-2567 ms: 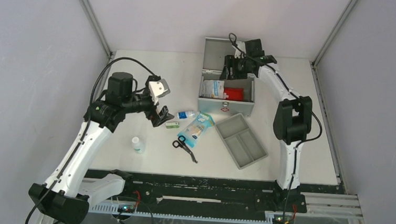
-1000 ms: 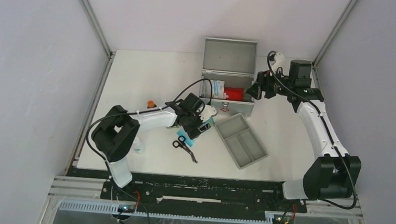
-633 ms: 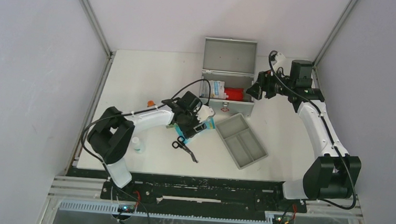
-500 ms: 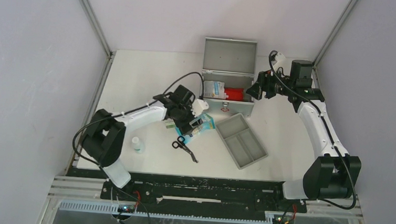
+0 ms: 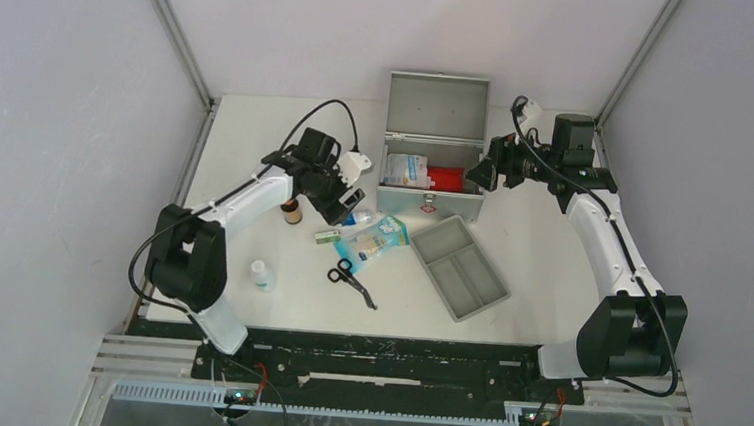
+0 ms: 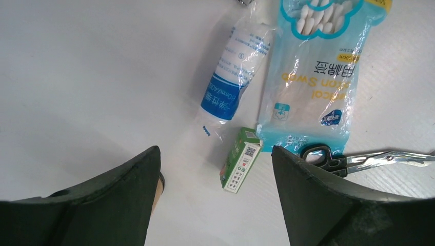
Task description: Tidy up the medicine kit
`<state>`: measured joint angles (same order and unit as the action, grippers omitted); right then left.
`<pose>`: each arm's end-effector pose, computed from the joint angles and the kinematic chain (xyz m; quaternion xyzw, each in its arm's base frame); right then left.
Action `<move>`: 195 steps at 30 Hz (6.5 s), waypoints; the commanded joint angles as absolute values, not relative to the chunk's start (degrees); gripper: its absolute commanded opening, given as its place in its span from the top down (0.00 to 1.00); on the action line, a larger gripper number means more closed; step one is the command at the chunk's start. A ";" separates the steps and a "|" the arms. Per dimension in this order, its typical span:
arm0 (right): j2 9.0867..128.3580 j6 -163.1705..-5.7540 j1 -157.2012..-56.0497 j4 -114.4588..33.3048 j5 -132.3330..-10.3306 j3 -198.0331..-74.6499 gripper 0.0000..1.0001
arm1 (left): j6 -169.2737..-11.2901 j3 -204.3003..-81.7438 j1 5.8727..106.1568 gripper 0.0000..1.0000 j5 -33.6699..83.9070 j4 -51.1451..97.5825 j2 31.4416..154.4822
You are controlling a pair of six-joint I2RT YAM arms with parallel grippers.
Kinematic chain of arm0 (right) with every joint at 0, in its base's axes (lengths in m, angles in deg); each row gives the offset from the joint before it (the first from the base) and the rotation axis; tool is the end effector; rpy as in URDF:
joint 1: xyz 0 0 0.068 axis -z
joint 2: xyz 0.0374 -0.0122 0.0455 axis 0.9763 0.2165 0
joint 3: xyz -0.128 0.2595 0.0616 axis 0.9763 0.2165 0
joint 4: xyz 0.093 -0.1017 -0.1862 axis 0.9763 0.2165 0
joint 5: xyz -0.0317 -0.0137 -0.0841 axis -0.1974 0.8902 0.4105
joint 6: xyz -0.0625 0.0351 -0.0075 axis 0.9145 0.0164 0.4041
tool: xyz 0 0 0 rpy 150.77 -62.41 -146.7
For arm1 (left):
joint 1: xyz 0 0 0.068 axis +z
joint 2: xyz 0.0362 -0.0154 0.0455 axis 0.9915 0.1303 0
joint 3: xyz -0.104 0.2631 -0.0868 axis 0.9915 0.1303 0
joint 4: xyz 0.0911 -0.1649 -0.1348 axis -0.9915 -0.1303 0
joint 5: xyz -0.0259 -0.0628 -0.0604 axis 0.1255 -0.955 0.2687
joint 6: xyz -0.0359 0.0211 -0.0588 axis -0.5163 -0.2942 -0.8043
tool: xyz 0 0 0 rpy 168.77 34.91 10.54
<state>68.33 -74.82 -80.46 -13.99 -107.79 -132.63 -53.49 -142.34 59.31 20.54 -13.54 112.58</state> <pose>0.2850 0.0563 0.3557 -0.2121 0.8160 0.3349 0.4208 0.3018 -0.1438 0.2580 0.4199 0.8591 -0.1028 0.2741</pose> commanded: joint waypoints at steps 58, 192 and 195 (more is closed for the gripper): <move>69.95 -74.05 -80.62 -15.94 -116.25 -132.86 0.14 | -43.85 -140.25 56.32 0.81 14.83 -25.48 107.79; 97.94 -94.14 -93.06 -26.12 -72.03 -151.07 0.59 | -56.77 -136.05 59.84 0.14 8.97 -10.12 79.68; 96.45 -92.76 -93.14 -26.14 -71.21 -150.68 0.58 | -57.06 -136.45 59.86 0.14 10.21 -10.78 80.61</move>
<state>101.53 -95.95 -92.72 -24.86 -73.01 -149.70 -57.99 -137.16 59.73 9.24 -12.25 81.15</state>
